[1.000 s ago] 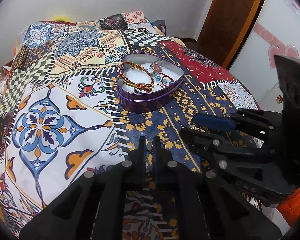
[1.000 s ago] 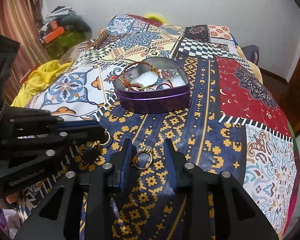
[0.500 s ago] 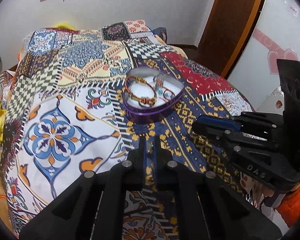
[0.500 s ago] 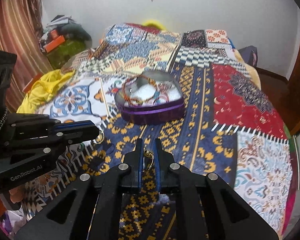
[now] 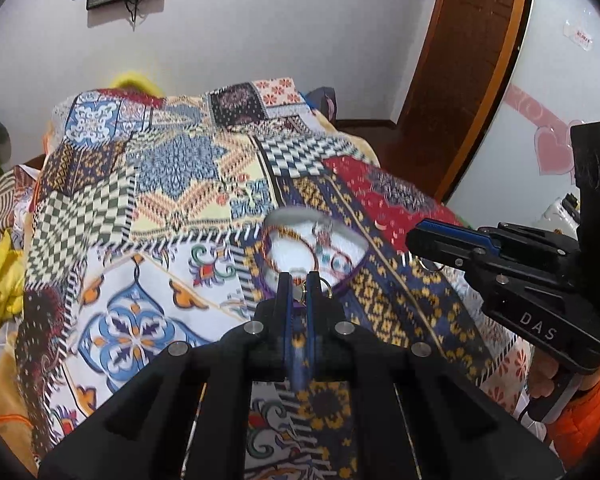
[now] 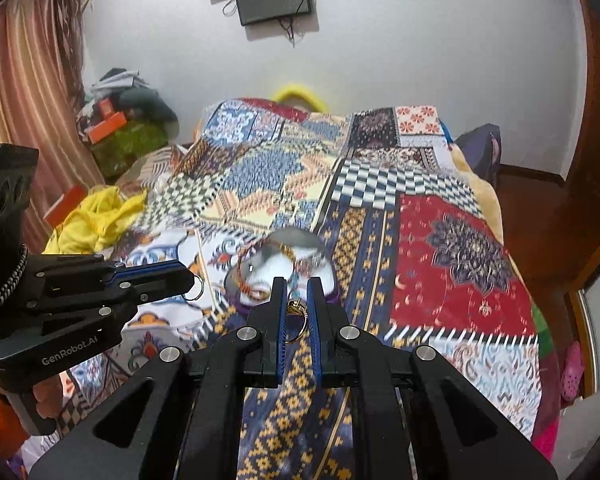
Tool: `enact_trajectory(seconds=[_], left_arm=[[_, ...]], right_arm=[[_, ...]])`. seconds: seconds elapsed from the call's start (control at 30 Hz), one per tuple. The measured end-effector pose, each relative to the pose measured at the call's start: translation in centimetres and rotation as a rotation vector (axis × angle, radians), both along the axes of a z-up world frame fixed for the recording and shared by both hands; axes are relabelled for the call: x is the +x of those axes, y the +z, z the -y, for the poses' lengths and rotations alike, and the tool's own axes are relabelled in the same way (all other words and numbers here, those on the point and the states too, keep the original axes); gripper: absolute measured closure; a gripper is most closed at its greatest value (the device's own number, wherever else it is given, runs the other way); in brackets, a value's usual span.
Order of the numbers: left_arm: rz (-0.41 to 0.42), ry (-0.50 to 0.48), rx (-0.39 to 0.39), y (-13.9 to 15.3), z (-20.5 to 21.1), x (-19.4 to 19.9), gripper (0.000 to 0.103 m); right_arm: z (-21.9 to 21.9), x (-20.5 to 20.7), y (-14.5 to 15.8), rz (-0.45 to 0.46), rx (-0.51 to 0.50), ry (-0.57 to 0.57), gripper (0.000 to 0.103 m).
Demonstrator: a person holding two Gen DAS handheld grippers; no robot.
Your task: Organize jewelry
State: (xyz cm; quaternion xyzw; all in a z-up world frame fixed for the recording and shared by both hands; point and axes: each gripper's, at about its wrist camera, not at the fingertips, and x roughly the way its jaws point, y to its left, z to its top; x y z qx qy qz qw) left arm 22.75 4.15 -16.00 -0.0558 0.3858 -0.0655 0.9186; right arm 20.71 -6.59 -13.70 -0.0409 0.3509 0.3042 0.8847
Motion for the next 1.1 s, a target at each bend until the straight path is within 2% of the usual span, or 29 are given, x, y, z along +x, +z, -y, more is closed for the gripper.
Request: enact_trajectory(seconds=[0.2, 0.47, 0.83, 1.1], left_arm=[[0.021, 0.005, 0.001, 0.7, -0.2, 1.3, 0.098], [0.015, 0.004, 0.01, 0.1, -0.2, 3.4, 0.098], [-0.078, 0.004, -0.015, -2.8, -0.5, 6.4, 0.099], [-0.107, 0.002, -0.016, -3.6, -0.4, 6.9, 0.099]], right_arm=[[-0.4, 1.2, 0.6, 0.016, 0.015, -0.007, 0.094], [-1.0, 2.6, 0.2, 0.001, 0.018, 0.0, 0.094], [-1.9, 4.3, -2.6, -0.085, -0.023, 0.022, 0.094], [-2.6, 4.7, -3.4, -0.094, -0.067, 0.05, 0.094]])
